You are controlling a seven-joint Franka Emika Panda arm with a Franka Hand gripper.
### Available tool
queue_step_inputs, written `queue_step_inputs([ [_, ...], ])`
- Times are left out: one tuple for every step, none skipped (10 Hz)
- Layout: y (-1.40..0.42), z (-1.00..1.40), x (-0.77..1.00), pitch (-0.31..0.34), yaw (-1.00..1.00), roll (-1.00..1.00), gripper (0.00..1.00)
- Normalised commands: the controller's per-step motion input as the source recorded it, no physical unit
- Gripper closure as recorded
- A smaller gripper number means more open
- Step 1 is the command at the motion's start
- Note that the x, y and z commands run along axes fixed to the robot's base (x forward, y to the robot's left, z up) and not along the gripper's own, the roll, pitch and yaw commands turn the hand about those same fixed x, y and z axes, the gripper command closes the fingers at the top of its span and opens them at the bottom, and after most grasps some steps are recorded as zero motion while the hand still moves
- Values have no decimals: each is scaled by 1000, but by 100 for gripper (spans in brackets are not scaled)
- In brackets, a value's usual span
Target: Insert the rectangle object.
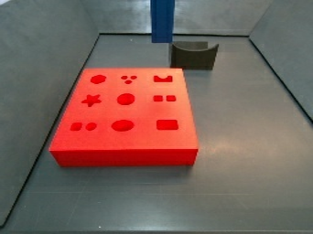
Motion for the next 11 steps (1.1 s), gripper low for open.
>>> queue_step_inputs([
  [-189,-263,0,-60,0,0,100],
  [-506,-297,46,-36,63,0,100],
  [-817,-257,371,0,26,0,100],
  [-946,-211,540,41,0,-13,100],
  [-989,-117,526,47,0,-26,100],
  [-946,-100,577,74,0,-36,100],
  [-823,-77,574,107,0,-111,100],
  [-643,-143,546,100,0,-216,100],
  [-526,-343,691,161,0,-203,100],
  [-111,-637,683,189,37,-124,100],
  [0,-909,503,164,277,0,100],
])
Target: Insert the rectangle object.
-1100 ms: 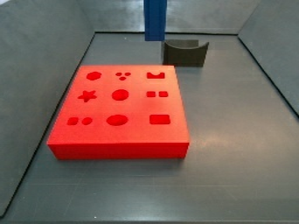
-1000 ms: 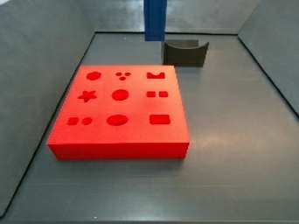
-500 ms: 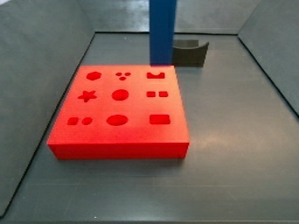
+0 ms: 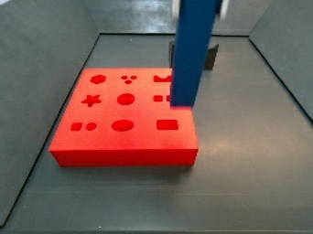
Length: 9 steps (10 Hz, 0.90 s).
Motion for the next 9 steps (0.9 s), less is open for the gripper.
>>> queue_step_inputs([
  [83,-989,249,89,314,0,100],
  [174,-849,0,14,283,0,100],
  [0,0,0,-6,0,0,100],
  [117,-206,-69,0,0,4,100],
  [337,-451,-369,0,0,40,100],
  [251,-477,-437,0,0,63,100],
  [40,-177,-180,0,0,0,100],
  [0,-20,-9,0,0,0,100],
  [0,-91,-146,0,0,0,100],
])
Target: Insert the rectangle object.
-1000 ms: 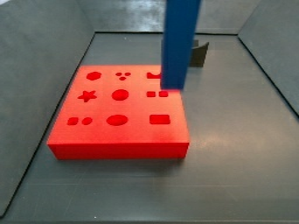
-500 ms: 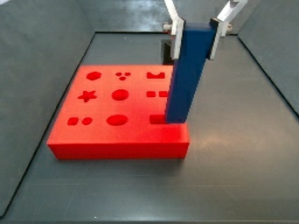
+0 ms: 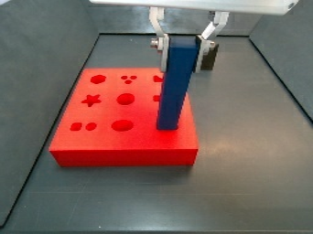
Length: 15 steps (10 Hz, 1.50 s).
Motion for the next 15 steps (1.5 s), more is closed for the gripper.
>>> queue_step_inputs([
  [0,-131,-60,0,0,0,100],
  [0,-337,0,-89,0,-183,100],
  [0,-620,0,-27,0,-259,100],
  [0,-583,9,-1,0,-277,100],
  [0,-609,49,0,0,-266,100],
  [0,-786,11,0,0,-187,100],
  [0,-903,0,0,0,-130,100],
  [0,-451,31,0,0,-119,100],
  [0,-543,-26,-150,0,-267,100],
  [186,-817,-203,-84,0,-187,100],
  [200,-963,-126,-59,0,-113,100],
  [197,-600,-43,-163,0,-253,100],
  [223,-483,-134,-203,-389,-247,100],
  [191,-360,-171,-189,-37,-214,100],
  [0,-91,-109,-164,0,-147,100],
])
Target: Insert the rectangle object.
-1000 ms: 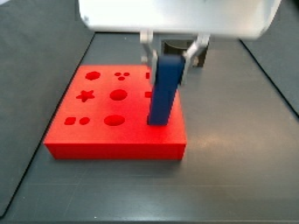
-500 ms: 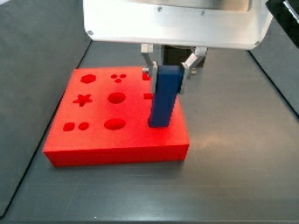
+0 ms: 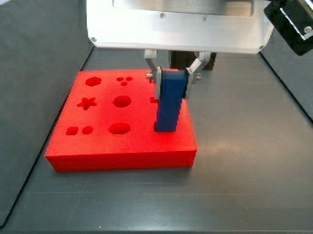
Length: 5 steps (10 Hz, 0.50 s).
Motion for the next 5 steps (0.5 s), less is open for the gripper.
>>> queue_step_inputs([
  [0,0,-117,-194,0,-46,100],
  [0,0,0,-301,-34,-137,100],
  [0,-120,-26,-367,-89,-184,100],
  [0,-9,0,-73,-66,-16,100],
  [0,0,0,-7,0,0,100],
])
